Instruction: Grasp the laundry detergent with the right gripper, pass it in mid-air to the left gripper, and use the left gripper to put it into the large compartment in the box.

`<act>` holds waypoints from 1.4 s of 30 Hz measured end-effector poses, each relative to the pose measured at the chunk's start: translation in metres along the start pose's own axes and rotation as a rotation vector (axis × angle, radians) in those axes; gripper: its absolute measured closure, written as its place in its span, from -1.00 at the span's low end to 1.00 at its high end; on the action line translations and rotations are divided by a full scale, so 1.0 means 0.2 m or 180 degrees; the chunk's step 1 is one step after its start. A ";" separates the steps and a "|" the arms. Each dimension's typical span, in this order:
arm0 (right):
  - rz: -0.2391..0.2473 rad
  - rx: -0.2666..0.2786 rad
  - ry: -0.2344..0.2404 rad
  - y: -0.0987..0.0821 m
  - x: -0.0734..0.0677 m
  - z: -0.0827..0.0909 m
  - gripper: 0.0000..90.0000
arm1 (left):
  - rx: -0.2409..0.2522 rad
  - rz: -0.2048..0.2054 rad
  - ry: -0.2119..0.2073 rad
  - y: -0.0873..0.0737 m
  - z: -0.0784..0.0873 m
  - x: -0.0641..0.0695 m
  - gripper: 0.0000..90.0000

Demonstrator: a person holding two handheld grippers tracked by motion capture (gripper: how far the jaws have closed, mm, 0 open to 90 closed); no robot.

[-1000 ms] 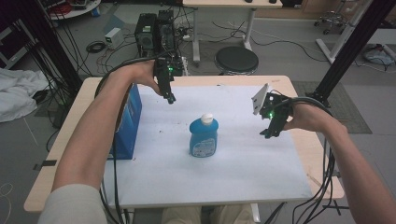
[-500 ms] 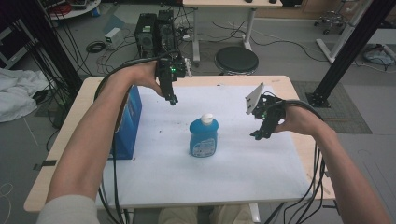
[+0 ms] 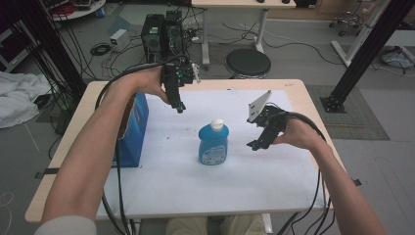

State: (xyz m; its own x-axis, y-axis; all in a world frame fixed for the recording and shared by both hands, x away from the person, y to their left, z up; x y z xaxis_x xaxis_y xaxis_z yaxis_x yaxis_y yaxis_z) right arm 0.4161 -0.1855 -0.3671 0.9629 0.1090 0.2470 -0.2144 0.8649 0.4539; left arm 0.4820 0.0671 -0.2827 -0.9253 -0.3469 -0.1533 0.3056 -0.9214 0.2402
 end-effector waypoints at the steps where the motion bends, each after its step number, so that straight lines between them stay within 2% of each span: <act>1: -0.0027 0.0035 0.0009 0.00 0.00 -0.01 -0.72 | 0.0004 0.0000 -0.0002 0.00 0.00 0.00 -0.71; 11: -0.0219 0.0546 0.0121 0.05 -0.04 -0.13 -0.72 | 0.0038 0.0011 -0.0020 -0.01 0.00 0.01 -0.71; 15: -0.0210 0.0694 0.0145 0.07 -0.05 -0.17 -0.72 | 0.0045 -0.0001 -0.0023 -0.01 -0.01 0.02 -0.71; 23: -0.0171 0.0913 0.0135 0.12 -0.07 -0.25 -0.72 | 0.0045 -0.0019 -0.0049 0.00 -0.02 0.03 -0.71; 30: -0.0151 0.1050 0.0089 0.15 -0.08 -0.28 -0.71 | 0.0060 0.0062 -0.0106 0.00 -0.03 0.00 -0.71; 42: -0.0207 0.1274 0.0177 0.18 -0.08 -0.34 -0.71 | 0.0051 0.0069 -0.0118 -0.01 -0.04 -0.01 -0.71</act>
State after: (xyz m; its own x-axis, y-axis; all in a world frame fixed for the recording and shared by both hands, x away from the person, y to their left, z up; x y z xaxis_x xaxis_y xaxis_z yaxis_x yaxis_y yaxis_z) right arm 0.4051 -0.1233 -0.4137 0.9816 0.0963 0.1651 -0.1892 0.6131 0.7671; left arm 0.4858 0.0675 -0.2911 -0.9263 -0.3598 -0.1122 0.3224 -0.9106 0.2584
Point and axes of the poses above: each handheld gripper's, and its own axes: z roughly backward along the jaws, y roughly out of its top, x roughly to its right, the point moved 5 cm from there along -z, roughly forward along the jaws, and after that the axes turned 14 degrees about z, right-handed, at the moved point
